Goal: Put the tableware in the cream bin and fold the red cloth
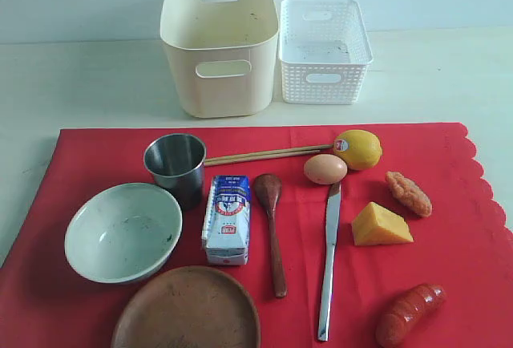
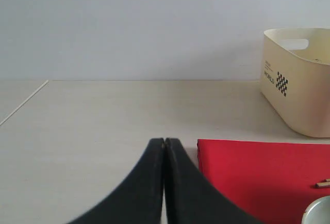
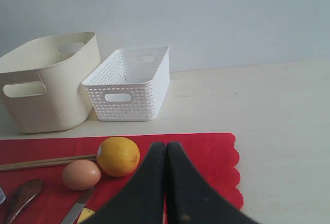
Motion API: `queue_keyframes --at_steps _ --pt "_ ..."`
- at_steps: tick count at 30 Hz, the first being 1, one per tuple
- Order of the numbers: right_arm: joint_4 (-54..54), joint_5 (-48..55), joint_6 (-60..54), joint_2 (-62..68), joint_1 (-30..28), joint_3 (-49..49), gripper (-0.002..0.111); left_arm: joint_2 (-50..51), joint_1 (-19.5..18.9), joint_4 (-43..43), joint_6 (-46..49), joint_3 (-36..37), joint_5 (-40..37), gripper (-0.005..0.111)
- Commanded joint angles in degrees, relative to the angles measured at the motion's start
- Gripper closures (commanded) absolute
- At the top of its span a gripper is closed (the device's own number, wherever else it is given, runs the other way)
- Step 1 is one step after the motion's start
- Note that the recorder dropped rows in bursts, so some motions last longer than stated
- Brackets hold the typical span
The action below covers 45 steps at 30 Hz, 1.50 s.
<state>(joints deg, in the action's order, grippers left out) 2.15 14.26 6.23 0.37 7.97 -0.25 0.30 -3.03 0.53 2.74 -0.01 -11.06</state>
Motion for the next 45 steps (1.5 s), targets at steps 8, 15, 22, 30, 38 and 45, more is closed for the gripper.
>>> queue_keyframes --at_steps 8,15,22,30,38,45 --pt "-0.01 -0.18 -0.17 -0.37 0.03 0.25 0.108 -0.3 0.45 0.58 0.03 0.01 -0.02 0.104" --pt "-0.01 -0.18 -0.17 -0.37 0.03 0.25 0.108 -0.3 0.45 0.58 0.03 0.01 -0.02 0.104" --pt "4.73 -8.78 2.74 -0.37 0.03 0.25 0.108 -0.3 0.45 0.58 0.03 0.01 -0.02 0.104" --pt "12.62 -21.94 8.98 -0.37 0.03 0.25 0.108 -0.3 0.45 0.58 0.03 0.01 -0.02 0.104" --pt "12.9 -31.92 18.68 -0.37 0.03 0.25 0.108 -0.3 0.45 0.58 0.03 0.01 -0.02 0.104" --pt "11.79 -7.86 11.03 13.57 0.03 -13.61 0.108 -0.3 0.45 0.58 0.03 0.01 -0.02 0.104"
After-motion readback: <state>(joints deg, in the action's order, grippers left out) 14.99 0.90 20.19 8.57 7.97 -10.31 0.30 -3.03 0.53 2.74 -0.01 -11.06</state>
